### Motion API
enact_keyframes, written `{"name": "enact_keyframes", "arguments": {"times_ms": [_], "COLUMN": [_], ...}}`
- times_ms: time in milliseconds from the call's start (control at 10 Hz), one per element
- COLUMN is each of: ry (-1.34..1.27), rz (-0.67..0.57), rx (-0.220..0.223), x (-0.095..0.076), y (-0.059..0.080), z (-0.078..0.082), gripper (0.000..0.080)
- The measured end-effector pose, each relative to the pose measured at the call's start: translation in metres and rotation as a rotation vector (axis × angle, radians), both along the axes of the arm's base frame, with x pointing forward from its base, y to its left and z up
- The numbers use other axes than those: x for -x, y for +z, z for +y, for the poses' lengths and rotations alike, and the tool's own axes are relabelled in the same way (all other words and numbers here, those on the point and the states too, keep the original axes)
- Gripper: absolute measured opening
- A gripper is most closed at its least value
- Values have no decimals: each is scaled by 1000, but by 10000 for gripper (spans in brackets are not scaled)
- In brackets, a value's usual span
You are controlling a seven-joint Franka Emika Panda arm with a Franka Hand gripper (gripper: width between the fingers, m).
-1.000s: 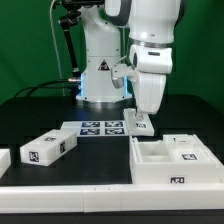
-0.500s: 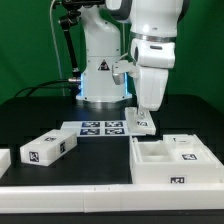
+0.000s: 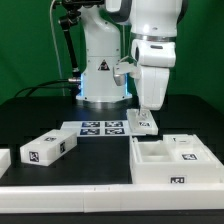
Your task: Assemble cabinet
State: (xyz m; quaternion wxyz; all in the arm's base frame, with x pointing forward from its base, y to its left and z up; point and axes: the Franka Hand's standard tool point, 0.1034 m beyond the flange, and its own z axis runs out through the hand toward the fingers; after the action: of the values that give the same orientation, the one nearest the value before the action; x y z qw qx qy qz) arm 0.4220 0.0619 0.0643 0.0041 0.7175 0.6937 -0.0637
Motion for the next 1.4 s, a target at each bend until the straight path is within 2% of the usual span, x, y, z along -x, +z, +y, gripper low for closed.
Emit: {"name": "enact_keyframes", "arguments": {"times_ms": [300,600,900,1400], "ry": [0,-4,-9,-7], "rz": [-42,-77,-85,-73], "rx": [-15,-37,-40,-43], "x": [-19,-18,-22,-27], "y": [5,3,4,-4], "z": [1,4,6,-6], "gripper": [69,69,69,69]}}
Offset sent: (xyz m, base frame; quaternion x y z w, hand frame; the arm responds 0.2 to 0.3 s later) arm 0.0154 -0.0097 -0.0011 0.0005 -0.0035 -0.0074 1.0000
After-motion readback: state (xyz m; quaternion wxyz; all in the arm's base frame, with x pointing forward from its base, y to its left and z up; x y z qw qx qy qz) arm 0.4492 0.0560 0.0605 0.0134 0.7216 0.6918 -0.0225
